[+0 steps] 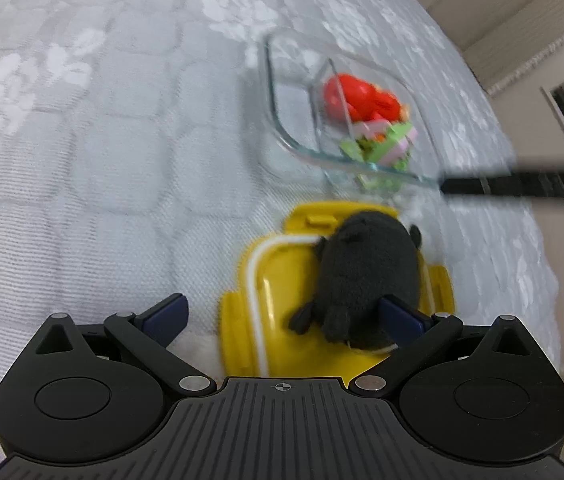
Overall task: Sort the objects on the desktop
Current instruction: 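Grasp the black plush toy with the right gripper and lift it, then carry the black plush over the glass container and lower it inside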
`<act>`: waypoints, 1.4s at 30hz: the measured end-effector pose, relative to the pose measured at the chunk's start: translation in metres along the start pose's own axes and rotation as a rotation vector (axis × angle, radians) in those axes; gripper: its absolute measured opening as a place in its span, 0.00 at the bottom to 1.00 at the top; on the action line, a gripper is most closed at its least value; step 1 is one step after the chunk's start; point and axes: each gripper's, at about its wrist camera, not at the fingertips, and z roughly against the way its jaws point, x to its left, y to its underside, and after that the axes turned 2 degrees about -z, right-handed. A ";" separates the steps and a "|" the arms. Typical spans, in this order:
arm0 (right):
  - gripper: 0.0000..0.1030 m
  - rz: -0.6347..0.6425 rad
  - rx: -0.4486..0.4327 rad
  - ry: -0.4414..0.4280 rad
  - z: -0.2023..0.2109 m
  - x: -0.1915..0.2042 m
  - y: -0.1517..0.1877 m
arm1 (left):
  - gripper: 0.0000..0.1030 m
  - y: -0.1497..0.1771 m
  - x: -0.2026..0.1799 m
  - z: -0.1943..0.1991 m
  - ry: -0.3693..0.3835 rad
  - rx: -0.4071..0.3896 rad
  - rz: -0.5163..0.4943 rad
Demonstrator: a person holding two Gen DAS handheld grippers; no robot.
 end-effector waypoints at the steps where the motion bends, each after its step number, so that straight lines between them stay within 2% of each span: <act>1: 0.54 -0.013 0.006 -0.018 0.000 0.001 0.006 | 1.00 -0.001 0.004 0.004 0.006 -0.014 0.019; 5: 0.66 -0.070 0.033 -0.091 -0.003 0.003 0.029 | 1.00 -0.005 0.021 0.016 0.061 -0.055 0.111; 7: 0.72 -0.098 0.045 -0.114 -0.009 0.002 0.030 | 1.00 -0.006 0.024 0.018 0.084 -0.054 0.130; 12: 0.71 -0.169 0.075 -0.169 -0.024 0.002 0.031 | 1.00 -0.005 0.010 0.014 0.073 -0.020 0.050; 16: 0.74 -0.225 0.099 -0.212 -0.037 0.002 0.031 | 1.00 -0.004 0.013 0.014 0.072 -0.023 0.063; 18: 0.71 -0.254 0.111 -0.234 -0.044 0.001 0.032 | 1.00 -0.004 0.011 0.012 0.071 -0.020 0.059; 19: 0.64 -0.274 0.113 -0.249 -0.048 -0.004 0.034 | 1.00 -0.004 0.010 0.012 0.072 -0.019 0.054; 22: 0.56 -0.280 0.073 -0.262 -0.033 -0.005 0.027 | 1.00 -0.004 0.009 0.010 0.072 -0.017 0.045; 33: 0.54 -0.255 -0.135 -0.266 0.045 -0.003 -0.010 | 1.00 -0.004 0.008 0.009 0.060 -0.012 0.037; 42: 0.54 -0.268 -0.160 -0.277 0.021 0.020 -0.037 | 1.00 -0.004 0.008 0.004 0.050 0.007 0.027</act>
